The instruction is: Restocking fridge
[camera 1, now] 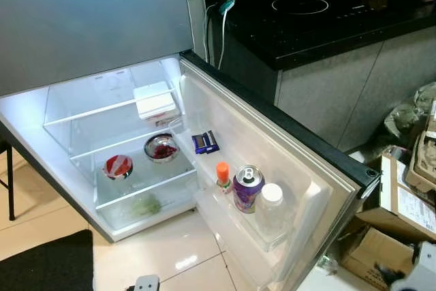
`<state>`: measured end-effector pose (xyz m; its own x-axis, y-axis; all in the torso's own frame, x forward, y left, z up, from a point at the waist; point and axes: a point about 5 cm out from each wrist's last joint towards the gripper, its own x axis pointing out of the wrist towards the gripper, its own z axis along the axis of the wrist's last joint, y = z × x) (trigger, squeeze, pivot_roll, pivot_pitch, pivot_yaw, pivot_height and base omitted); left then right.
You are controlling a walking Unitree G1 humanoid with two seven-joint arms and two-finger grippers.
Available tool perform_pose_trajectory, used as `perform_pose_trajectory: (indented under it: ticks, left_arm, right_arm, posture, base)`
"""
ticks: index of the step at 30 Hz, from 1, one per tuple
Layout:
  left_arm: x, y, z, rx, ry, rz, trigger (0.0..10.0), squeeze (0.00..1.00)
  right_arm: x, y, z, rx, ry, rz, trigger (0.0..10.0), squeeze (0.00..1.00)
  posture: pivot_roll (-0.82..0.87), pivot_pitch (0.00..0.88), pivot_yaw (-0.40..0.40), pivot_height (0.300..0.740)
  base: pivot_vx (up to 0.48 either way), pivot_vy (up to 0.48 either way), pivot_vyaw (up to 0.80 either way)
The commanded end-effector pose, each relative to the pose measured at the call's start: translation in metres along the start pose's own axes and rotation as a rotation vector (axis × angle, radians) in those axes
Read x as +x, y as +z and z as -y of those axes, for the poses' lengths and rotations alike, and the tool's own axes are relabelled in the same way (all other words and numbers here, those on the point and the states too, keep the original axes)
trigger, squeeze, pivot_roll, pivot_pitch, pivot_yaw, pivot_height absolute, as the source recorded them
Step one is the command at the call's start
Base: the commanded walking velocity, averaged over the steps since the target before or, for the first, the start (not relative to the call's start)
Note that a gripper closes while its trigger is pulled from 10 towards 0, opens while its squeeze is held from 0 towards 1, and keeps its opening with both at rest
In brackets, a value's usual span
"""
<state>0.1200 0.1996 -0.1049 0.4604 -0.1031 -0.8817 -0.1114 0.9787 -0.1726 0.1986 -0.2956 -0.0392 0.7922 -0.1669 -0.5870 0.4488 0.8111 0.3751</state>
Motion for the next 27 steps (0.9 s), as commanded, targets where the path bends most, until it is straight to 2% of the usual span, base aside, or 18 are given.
perform_pose_trajectory:
  ticks: [1,4,5,6,7,8,9,10,11,12,13,14,23,25,27]
  left_arm:
    - [-0.001,-0.005,0.0,-0.002,0.002,-0.015,10.0,0.0]
    - [-0.001,-0.005,0.0,-0.002,0.002,-0.015,10.0,0.0]
    - [-0.001,-0.005,0.0,-0.004,0.003,-0.014,10.0,0.0]
    - [-0.001,-0.005,0.0,-0.004,0.002,-0.014,10.0,0.0]
    - [-0.001,-0.005,0.0,-0.004,0.002,-0.014,10.0,0.0]
    - [-0.001,-0.005,0.0,-0.003,0.001,-0.014,10.0,0.0]
    - [-0.001,-0.005,0.0,-0.003,0.001,-0.014,10.0,0.0]
    - [-0.001,-0.005,0.0,-0.004,-0.001,-0.013,10.0,0.0]
    - [-0.001,-0.005,0.0,-0.004,-0.001,-0.013,10.0,0.0]
    - [-0.001,-0.005,0.0,-0.003,-0.002,-0.014,10.0,0.0]
    - [-0.001,-0.005,0.0,-0.003,-0.002,-0.014,10.0,0.0]
    - [-0.001,-0.005,0.0,0.001,-0.003,-0.015,10.0,0.0]
    - [-0.001,-0.004,-0.002,0.001,-0.003,-0.015,10.0,0.0]
    - [-0.001,-0.004,-0.002,0.001,-0.003,-0.015,10.0,0.0]
    - [-0.001,-0.004,-0.002,0.002,-0.003,-0.016,10.0,0.0]
  right_arm:
    - [0.001,0.002,-0.006,0.072,0.086,0.021,10.0,0.0]
    - [0.002,0.003,-0.009,0.088,0.121,0.024,10.0,0.0]
    - [0.002,0.003,-0.013,0.102,0.169,0.023,10.0,0.0]
    - [0.002,0.0,-0.022,0.109,0.269,-0.004,10.0,0.0]
    - [0.002,0.0,-0.022,0.109,0.269,-0.004,10.0,0.0]
    - [0.002,-0.005,-0.03,0.114,0.366,-0.035,10.0,0.0]
    - [0.002,-0.005,-0.03,0.114,0.366,-0.035,10.0,0.0]
    - [-0.003,-0.017,-0.048,0.13,0.613,-0.131,10.0,0.0]
    - [-0.003,-0.017,-0.048,0.13,0.613,-0.131,10.0,0.0]
    - [-0.007,-0.021,-0.054,0.128,0.724,-0.177,10.0,0.0]
    - [-0.007,-0.021,-0.054,0.128,0.724,-0.177,10.0,0.0]
    - [-0.016,-0.029,-0.062,0.121,0.903,-0.268,10.0,0.0]
    - [-0.027,-0.035,-0.072,0.106,1.106,-0.395,10.0,0.0]
    - [-0.036,-0.032,-0.078,0.129,1.257,-0.459,10.0,0.0]
    - [-0.034,-0.033,-0.077,0.109,1.235,-0.453,10.0,0.0]
  posture:
    - [-0.08,0.0,0.016,0.74]
    - [-0.08,0.0,0.016,0.74]
    - [-0.08,0.0,0.016,0.74]
    - [-0.08,0.0,0.015,0.74]
    - [-0.08,0.0,0.015,0.74]
    - [-0.08,0.0,0.015,0.74]
    - [-0.08,0.0,0.015,0.74]
    - [-0.09,0.0,0.014,0.74]
    - [-0.09,0.0,0.014,0.74]
    - [-0.09,0.0,0.014,0.74]
    - [-0.09,0.0,0.014,0.74]
    - [-0.09,0.0,0.015,0.74]
    - [-0.09,0.0,0.016,0.74]
    - [-0.09,0.0,0.019,0.74]
    - [-0.09,0.0,0.019,0.74]
  base:
    - [0.0,0.0,0.0]
    - [0.0,0.0,0.0]
    - [0.0,0.0,0.0]
    - [0.0,0.0,0.0]
    - [0.0,0.0,0.0]
    - [0.0,0.0,0.0]
    - [0.0,0.0,0.0]
    - [0.0,0.0,0.0]
    - [0.0,0.0,0.0]
    - [0.0,0.0,0.0]
    - [0.0,0.0,0.0]
    - [0.0,0.0,0.0]
    - [0.0,0.0,0.0]
    - [0.0,0.0,0.0]
    - [0.0,0.0,0.0]
